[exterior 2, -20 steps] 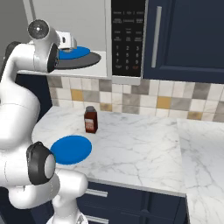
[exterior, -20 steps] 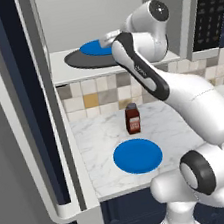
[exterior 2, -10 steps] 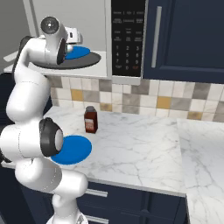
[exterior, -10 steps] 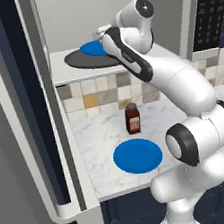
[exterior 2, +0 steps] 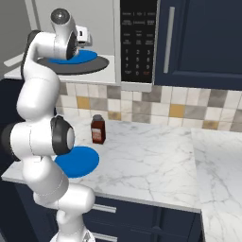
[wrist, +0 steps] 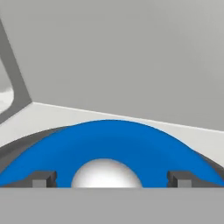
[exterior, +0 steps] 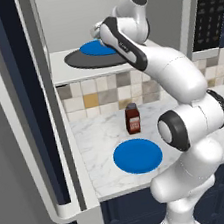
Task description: Pick the egg from the microwave and place it on plate located on the counter.
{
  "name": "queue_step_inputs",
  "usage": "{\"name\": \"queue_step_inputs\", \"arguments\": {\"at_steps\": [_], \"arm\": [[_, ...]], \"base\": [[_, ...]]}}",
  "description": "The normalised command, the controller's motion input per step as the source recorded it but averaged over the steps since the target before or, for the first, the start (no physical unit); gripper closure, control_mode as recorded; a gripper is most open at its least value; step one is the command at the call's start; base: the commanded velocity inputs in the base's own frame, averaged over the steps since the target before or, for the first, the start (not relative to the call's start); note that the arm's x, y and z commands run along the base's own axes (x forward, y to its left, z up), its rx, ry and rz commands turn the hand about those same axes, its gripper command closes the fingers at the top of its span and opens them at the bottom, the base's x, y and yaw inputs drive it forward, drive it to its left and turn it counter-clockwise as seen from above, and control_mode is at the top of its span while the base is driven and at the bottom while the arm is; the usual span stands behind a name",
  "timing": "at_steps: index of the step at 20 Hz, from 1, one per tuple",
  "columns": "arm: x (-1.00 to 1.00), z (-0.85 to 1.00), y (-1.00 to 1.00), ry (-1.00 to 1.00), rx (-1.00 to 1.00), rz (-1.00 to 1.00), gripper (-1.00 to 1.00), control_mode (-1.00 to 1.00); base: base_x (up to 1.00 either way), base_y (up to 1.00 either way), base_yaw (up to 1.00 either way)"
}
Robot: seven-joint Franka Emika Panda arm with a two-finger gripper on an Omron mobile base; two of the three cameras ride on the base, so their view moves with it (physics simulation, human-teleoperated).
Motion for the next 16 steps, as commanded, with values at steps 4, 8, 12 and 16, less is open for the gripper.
{"name": "queue_step_inputs", "arguments": {"at_steps": [4, 8, 12, 16], "arm": [[0.14, -0.28, 0.0, 0.0, 0.0, 0.0, -1.0, -1.0], [0.11, -0.27, 0.0, 0.0, 0.0, 0.0, -1.0, -1.0], [0.04, -0.34, 0.0, 0.0, 0.0, 0.0, -1.0, -1.0], [0.06, -0.15, 0.0, 0.0, 0.0, 0.0, -1.0, -1.0]], "base": [[0.0, 0.0, 0.0], [0.0, 0.0, 0.0], [0.0, 0.0, 0.0], [0.0, 0.0, 0.0]]}}
